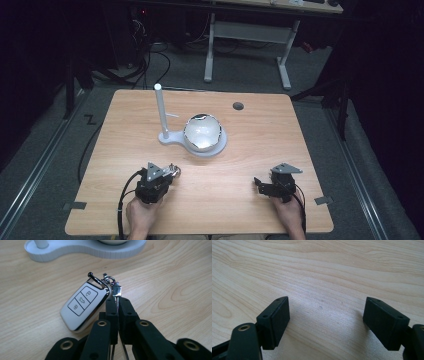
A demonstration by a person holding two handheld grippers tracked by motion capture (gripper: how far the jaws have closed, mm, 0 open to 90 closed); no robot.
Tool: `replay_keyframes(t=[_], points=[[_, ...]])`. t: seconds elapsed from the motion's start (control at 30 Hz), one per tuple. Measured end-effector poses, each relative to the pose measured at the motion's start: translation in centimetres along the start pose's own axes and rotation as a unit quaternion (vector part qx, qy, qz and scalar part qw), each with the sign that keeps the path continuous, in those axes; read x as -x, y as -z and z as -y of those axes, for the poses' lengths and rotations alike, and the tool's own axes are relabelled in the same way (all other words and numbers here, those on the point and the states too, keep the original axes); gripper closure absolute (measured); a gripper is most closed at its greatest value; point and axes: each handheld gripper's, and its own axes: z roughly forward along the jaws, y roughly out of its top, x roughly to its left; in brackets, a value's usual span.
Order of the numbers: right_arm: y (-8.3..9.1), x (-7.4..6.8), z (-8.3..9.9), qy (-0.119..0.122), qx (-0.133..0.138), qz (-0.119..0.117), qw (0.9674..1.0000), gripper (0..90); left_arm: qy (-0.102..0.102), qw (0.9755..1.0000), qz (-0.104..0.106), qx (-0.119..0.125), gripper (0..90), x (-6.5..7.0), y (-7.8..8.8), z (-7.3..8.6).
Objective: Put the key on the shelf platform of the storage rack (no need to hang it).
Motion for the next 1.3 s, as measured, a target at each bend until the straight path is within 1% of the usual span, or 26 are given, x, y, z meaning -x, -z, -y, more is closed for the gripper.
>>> replay_keyframes(t=[0.03,0.07,0.1,0.2,0.23,0.3,0.33,0.4,0.5,0.53,0.57,0.6,0.7,0.9,1.0,1.07,1.1,1.13,1.3], points=[[0.0,0.0,0.0,0.0,0.0,0.0,1.0,21.8,0.0,1.0,0.001,0.004,87.0,0.0,0.1,-0.3],[0.0,0.0,0.0,0.0,0.0,0.0,1.0,21.8,0.001,0.9999,0.004,0.009,87.0,0.1,0.4,-0.9],[0.0,0.0,0.0,0.0,0.0,0.0,1.0,21.8,0.001,0.9999,0.004,0.009,87.0,0.1,0.4,-0.9],[0.0,0.0,0.0,0.0,0.0,0.0,1.0,21.8,0.0,0.9998,0.007,0.017,87.0,0.1,0.8,-1.8],[0.0,0.0,0.0,0.0,0.0,0.0,1.0,21.8,0.001,0.9998,0.01,0.019,87.0,0.1,1.1,-2.4],[0.0,0.0,0.0,0.0,0.0,0.0,1.0,21.8,0.004,0.9996,0.015,0.022,87.1,0.2,1.3,-2.9],[0.0,0.0,0.0,0.0,0.0,0.0,1.0,21.8,0.004,0.9996,0.015,0.022,87.1,0.2,1.3,-2.9],[0.0,0.0,0.0,0.0,0.001,0.0,1.0,21.8,0.007,0.9994,0.023,0.026,87.1,0.5,1.6,-3.6],[0.0,0.0,0.0,0.0,0.001,0.0,1.0,21.8,0.022,0.9985,0.041,0.028,87.0,0.8,2.0,-4.4],[0.0,0.0,0.0,0.0,0.0,0.0,1.0,21.8,0.022,0.9985,0.041,0.028,87.0,0.8,2.0,-4.4],[0.0,0.0,0.0,0.0,0.0,0.0,1.0,21.8,0.026,0.998,0.049,0.031,87.0,1.0,2.2,-4.9],[0.0,0.0,0.0,0.0,0.0,0.0,1.0,21.8,0.027,0.9977,0.053,0.031,87.0,1.1,2.2,-5.1],[0.0,0.0,0.0,0.0,0.0,0.0,1.0,21.8,0.026,0.9975,0.058,0.03,87.0,1.4,2.3,-5.5],[0.0,0.0,0.0,0.0,0.0,0.0,1.0,21.8,0.019,0.9964,0.078,0.026,87.0,2.2,2.0,-6.4],[0.0,0.0,0.0,0.0,0.0,0.0,1.0,21.8,0.02,0.9961,0.082,0.025,87.0,2.5,1.9,-6.7],[0.0,0.0,0.0,0.0,0.0,0.0,1.0,21.8,0.013,0.9958,0.088,0.023,87.0,2.9,1.7,-7.1],[0.0,0.0,0.0,0.0,0.0,0.0,1.0,21.8,0.013,0.9958,0.088,0.023,87.0,2.9,1.7,-7.1],[0.0,0.0,0.0,0.0,0.0,0.0,1.0,21.8,0.01,0.9953,0.093,0.022,87.0,3.2,1.6,-7.4],[0.0,0.0,0.0,0.0,0.0,0.0,1.0,21.8,0.005,0.9945,0.103,0.018,87.0,4.1,1.1,-7.9]])
